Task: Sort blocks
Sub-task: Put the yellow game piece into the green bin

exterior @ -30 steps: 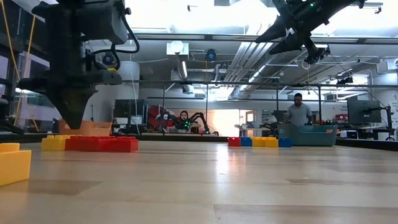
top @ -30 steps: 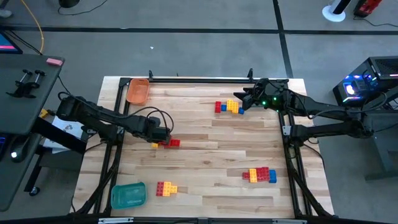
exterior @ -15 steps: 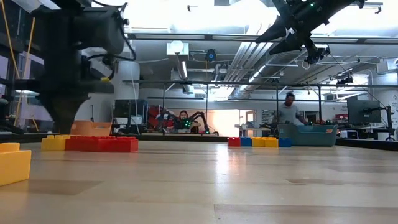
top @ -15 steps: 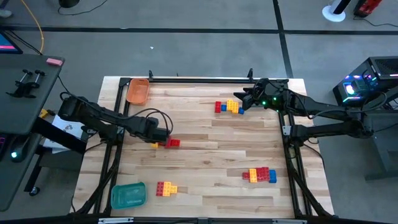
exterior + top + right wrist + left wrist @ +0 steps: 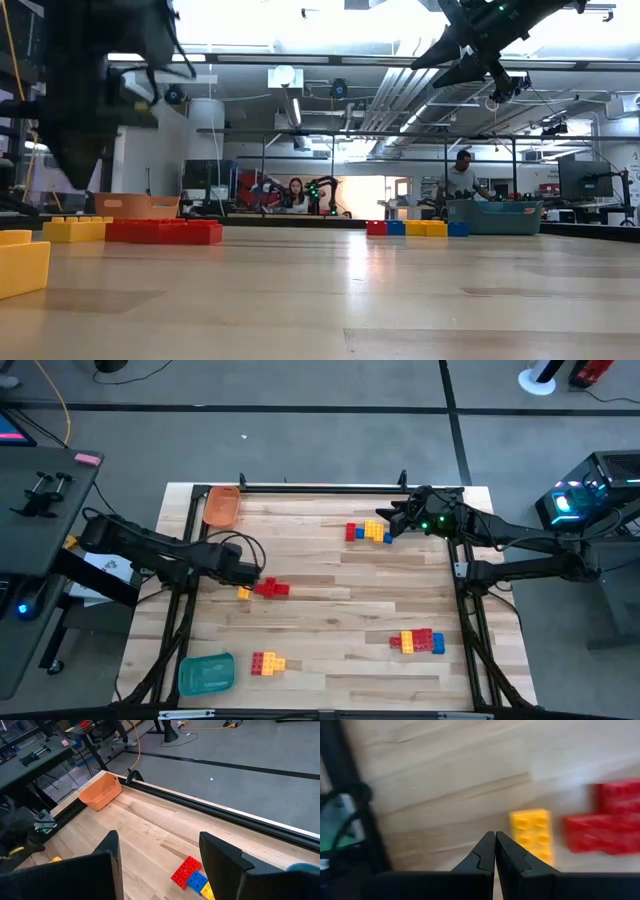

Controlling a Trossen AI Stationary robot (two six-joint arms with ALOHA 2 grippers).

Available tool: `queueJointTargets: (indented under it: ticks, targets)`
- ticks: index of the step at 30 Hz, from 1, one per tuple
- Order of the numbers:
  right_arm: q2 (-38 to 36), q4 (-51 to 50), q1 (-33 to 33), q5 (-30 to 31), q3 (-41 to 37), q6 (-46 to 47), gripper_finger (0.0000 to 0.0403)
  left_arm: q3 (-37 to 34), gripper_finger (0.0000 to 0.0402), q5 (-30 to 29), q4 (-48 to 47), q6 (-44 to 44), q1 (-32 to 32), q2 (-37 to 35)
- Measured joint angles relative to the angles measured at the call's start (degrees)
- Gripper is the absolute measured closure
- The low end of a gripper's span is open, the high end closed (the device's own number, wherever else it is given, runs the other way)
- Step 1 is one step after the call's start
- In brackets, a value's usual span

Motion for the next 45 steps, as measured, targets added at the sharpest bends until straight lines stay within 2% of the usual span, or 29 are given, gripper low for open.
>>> queueJointTargets:
  ticks: [4, 8, 14, 22, 28, 40, 42, 45]
  targets:
    - [0.02, 0.00, 0.00, 0.00, 0.00, 0.00, 0.0246, 0.02, 0.0400, 0.08, 7.04, 0.02, -1.16, -2.26]
    - [0.00, 0.01, 0.01, 0.00, 0.00, 0.21, 0.0246, 0.02, 0.0379, 0.63, 8.77, -0.46, -2.66, -0.25]
    - [0.01, -1.28, 0.02, 0.00, 0.01, 1.20, 0.0246, 0.02, 0.0305, 0.58, 6.55, -4.29, -5.34, 4.06]
    - [0.02, -2.30, 0.00, 0.00, 0.00, 1.14, 0.0246, 0.02, 0.0188, 1.94, 10.64, -6.84, -6.40, 9.29]
    - [0.02, -2.65, 0.00, 0.00, 0.02, 1.07, 0.0246, 0.02, 0.0136, 1.92, 9.63, -7.10, -5.62, 11.45]
    - [0.02, -2.87, 0.00, 0.00, 0.02, 1.05, 0.0246, 0.20, 0.0141, 3.95, 11.02, -4.95, -3.28, 17.33]
    - [0.01, -2.86, 0.00, 0.00, 0.02, 1.05, 0.0246, 0.22, 0.0161, 4.49, 12.06, -4.54, -3.28, 17.51]
    - [0.02, -2.87, 0.00, 0.00, 0.02, 1.05, 0.0246, 0.14, 0.0225, 4.85, 13.65, -5.16, -3.28, 17.32]
